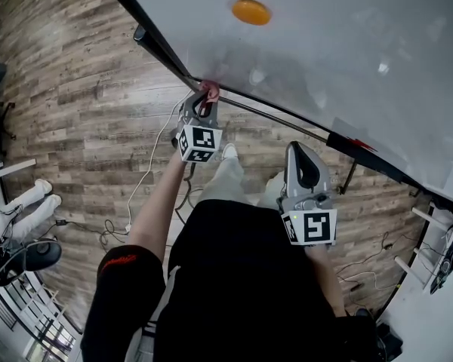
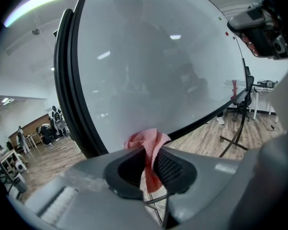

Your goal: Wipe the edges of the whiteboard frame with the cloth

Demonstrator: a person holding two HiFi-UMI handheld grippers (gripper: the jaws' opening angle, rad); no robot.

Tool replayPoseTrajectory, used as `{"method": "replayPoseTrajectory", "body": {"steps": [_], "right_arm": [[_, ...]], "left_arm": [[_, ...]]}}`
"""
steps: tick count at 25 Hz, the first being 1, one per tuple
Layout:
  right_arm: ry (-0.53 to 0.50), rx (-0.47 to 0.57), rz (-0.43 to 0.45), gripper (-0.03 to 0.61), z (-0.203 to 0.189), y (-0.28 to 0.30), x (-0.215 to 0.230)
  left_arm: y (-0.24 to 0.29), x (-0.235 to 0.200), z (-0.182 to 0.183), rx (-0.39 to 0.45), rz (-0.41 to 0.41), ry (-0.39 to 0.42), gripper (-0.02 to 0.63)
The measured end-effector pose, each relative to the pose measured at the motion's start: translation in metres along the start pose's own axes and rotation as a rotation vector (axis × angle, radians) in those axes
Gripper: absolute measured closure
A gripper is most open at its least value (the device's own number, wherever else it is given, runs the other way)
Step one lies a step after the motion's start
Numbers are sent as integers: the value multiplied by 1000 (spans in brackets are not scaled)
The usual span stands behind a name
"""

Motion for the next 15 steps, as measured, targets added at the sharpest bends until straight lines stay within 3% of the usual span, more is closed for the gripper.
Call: {"method": "replayPoseTrajectory", "body": {"steps": [15], "right_arm": [[18, 5, -33, 577, -4, -10, 23]], "left_arm": [[11, 23, 9, -6, -19, 4, 569]]}}
Point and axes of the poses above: the fingertips, and each gripper's own axes: y forward along the fingers, x to its right, z out of its top, the point moved 10 cm from there along -y, backward along the fingers, and after that the axes turned 14 degrees about -z, right-handed, at the moved point
